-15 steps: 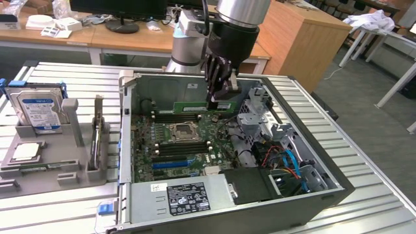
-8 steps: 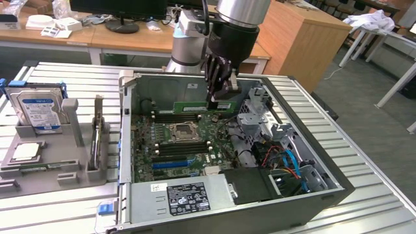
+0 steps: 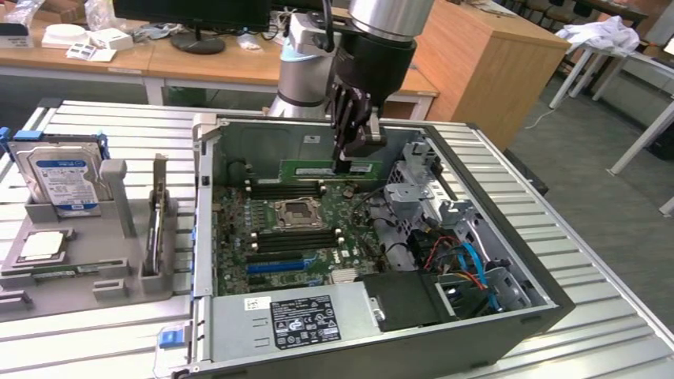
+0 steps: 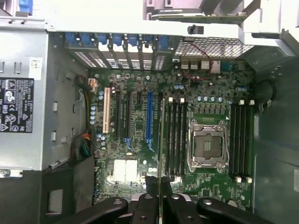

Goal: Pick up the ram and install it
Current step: 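Insert the ram into the slot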

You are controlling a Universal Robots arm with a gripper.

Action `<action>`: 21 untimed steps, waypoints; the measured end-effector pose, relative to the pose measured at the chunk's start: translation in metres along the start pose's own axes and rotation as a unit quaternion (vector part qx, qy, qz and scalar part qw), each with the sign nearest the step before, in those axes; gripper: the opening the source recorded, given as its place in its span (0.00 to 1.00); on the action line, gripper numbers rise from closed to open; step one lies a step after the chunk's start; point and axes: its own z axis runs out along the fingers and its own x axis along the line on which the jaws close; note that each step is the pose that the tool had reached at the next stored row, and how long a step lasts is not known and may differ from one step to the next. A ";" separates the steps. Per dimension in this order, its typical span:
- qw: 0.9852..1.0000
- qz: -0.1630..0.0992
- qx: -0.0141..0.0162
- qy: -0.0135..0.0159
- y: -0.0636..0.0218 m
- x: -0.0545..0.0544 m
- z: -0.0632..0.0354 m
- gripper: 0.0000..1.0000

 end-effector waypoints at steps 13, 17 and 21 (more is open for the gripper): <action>1.000 0.005 0.000 0.000 -0.0005 -0.021 0.0089 0.14; 1.000 0.009 0.000 0.000 -0.0003 -0.021 0.0161 0.14; 1.000 0.012 0.000 0.000 -0.0003 -0.021 0.0235 0.14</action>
